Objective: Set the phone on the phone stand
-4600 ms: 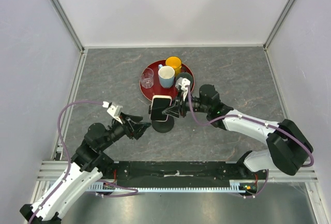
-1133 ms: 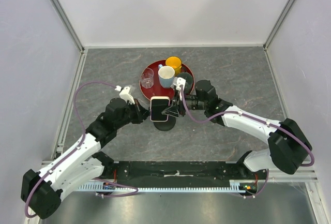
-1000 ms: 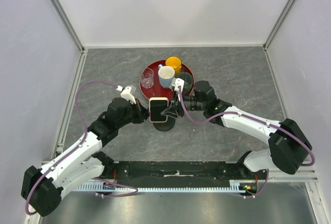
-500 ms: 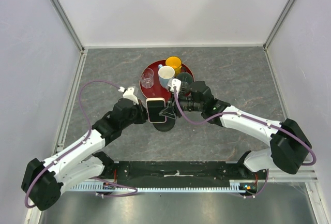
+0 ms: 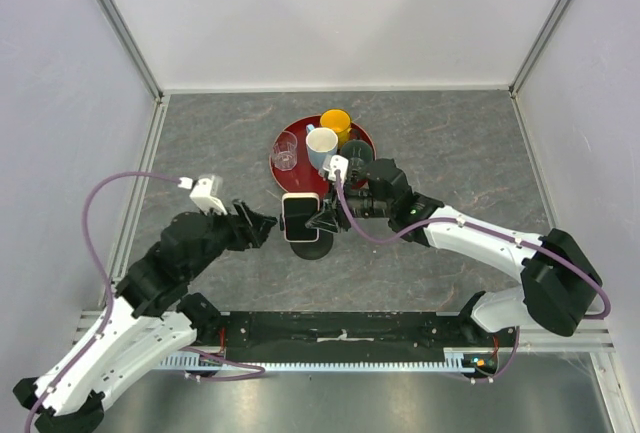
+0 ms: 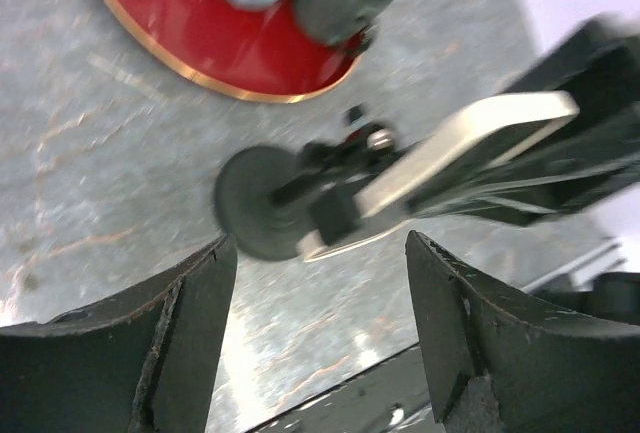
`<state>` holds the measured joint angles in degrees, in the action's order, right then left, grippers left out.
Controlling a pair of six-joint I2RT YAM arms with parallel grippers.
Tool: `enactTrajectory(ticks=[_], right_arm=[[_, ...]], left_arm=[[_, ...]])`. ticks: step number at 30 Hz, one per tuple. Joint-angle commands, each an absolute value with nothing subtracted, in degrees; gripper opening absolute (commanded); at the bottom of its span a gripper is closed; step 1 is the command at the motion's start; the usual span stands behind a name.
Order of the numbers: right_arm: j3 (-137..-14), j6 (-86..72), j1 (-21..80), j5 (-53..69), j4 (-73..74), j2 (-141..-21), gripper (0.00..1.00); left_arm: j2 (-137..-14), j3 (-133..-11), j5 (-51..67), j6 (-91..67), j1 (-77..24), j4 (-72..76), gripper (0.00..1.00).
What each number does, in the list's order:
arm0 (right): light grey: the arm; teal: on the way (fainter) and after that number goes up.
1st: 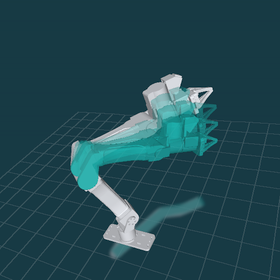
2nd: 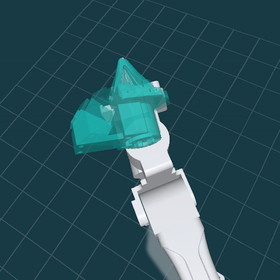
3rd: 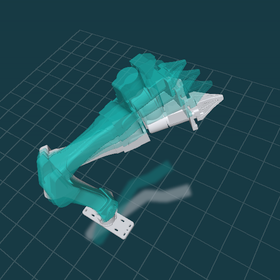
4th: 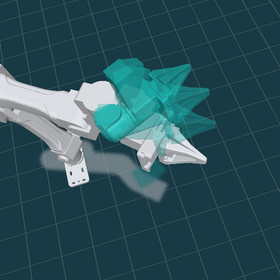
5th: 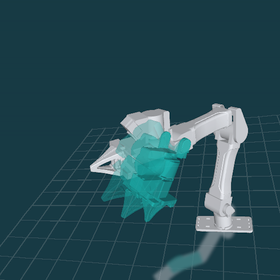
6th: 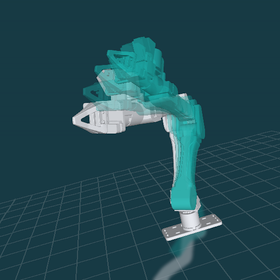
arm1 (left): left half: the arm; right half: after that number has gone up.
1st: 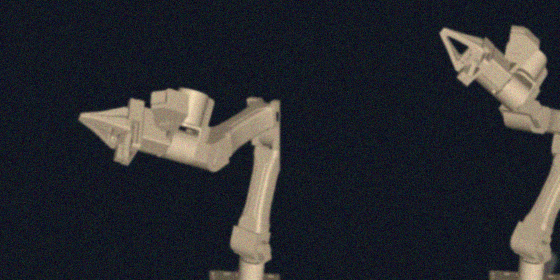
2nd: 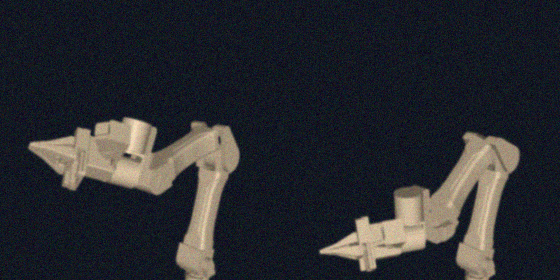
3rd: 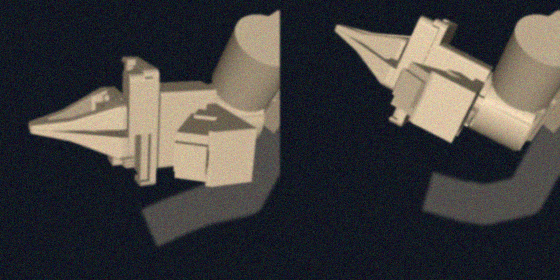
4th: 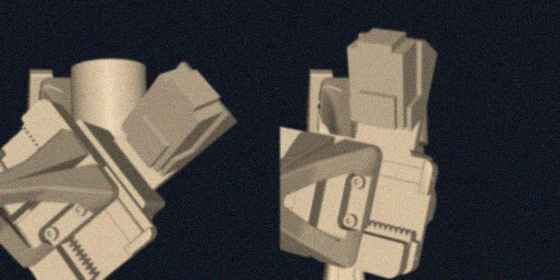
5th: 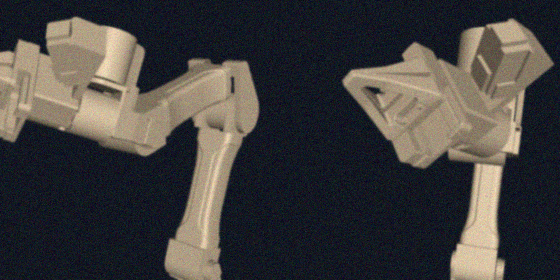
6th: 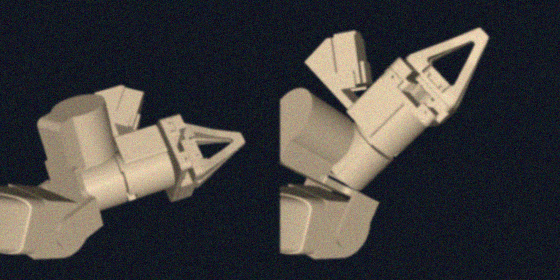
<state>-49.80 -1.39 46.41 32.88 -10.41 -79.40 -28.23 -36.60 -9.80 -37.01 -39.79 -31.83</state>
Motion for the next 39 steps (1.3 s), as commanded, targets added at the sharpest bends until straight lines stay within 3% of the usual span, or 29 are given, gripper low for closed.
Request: enactTrajectory(ticks=[1, 8, 15, 23, 28, 33, 39], right_arm=[[-48.3, -5.0, 46.8, 33.6, -18.1, -80.2, 0.09], [-46.5, -10.3, 47.4, 30.1, -22.8, -79.1, 0.22], [-47.7, -9.8, 47.5, 30.1, -18.6, -77.3, 0.57], [-53.3, -8.5, 46.1, 29.9, -9.5, -76.1, 0.80], [-56.1, -6.5, 45.1, 29.6, -5.8, -75.5, 0.90], [-62.1, -0.4, 45.0, 31.6, 3.3, -77.6, 0.89], [-67.8, 3.5, 45.0, 32.1, 6.2, -80.9, 0.80]], left_arm=[[-26.6, -44.5, -7.9, -35.7, -40.3, -32.4, 0.75], [-25.5, -46.3, -6.7, -32.9, -40.4, -29.7, 0.79], [-25.2, -49.5, -3.1, -30.1, -40.4, -29.5, 0.80], [-22.7, -49.6, -1.8, -28.4, -40.3, -30.1, 0.80], [-22.1, -49.9, -0.3, -27.9, -40.4, -31.0, 0.80], [-20.6, -49.7, -0.3, -27.7, -40.4, -31.5, 0.80], [-20.0, -49.5, 2.4, -27.7, -40.3, -31.4, 0.80]])
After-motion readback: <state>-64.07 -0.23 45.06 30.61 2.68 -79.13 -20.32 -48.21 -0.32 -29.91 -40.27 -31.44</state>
